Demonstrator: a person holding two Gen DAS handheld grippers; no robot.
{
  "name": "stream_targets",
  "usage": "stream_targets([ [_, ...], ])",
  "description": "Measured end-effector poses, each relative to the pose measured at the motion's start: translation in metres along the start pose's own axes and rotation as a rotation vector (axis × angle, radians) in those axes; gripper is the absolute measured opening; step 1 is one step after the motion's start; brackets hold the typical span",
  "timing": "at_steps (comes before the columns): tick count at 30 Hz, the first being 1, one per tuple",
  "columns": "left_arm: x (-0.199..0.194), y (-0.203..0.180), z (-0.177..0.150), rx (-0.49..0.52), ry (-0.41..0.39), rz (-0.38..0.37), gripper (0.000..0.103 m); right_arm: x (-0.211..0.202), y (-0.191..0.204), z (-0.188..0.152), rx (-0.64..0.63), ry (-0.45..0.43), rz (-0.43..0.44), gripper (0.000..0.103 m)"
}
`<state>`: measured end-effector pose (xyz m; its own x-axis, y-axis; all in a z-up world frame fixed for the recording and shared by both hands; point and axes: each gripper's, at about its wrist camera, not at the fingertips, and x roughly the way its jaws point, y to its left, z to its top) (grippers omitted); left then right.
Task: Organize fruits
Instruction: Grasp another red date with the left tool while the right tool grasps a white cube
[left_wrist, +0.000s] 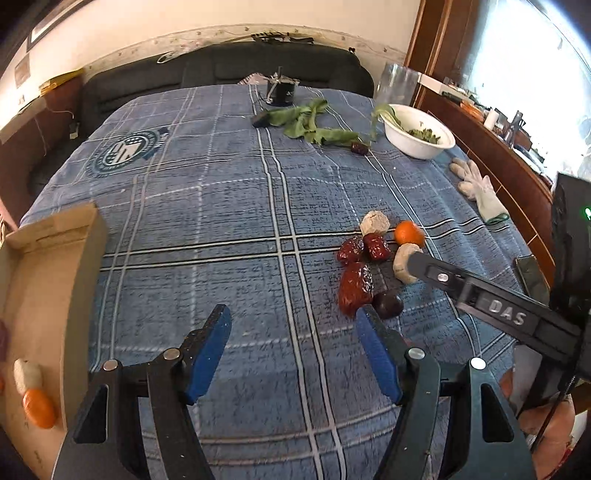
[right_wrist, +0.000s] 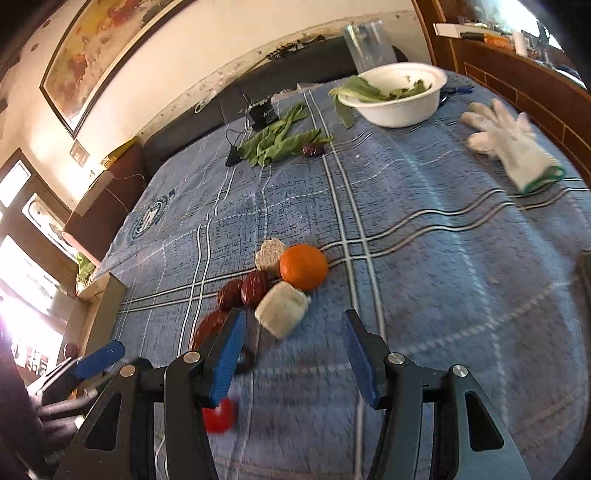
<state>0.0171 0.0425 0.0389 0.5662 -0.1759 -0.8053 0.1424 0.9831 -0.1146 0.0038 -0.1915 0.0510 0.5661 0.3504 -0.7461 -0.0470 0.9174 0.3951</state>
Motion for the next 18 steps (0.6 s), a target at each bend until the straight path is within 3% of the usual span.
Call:
stream_targets([
  [4,0.011,-0.004,0.002,0.008,0.011,-0.027,0.061,0.007,0.007,0.002,-0.039,-0.01,-0.009,0.057],
  [6,0.018,-0.008,0.005,0.017,0.018,-0.041,0.055,0.01,0.009,0.001,-0.056,-0.004,-0.009,0.038],
  [12,0.034,-0.015,0.012,0.011,0.025,-0.1,0.05,-0.003,-0.009,0.001,-0.018,-0.051,-0.048,0.038],
  [18,0.043,-0.022,0.024,0.001,0.018,-0.104,0.05,-0.007,-0.021,0.002,0.018,-0.061,-0.038,0.038],
])
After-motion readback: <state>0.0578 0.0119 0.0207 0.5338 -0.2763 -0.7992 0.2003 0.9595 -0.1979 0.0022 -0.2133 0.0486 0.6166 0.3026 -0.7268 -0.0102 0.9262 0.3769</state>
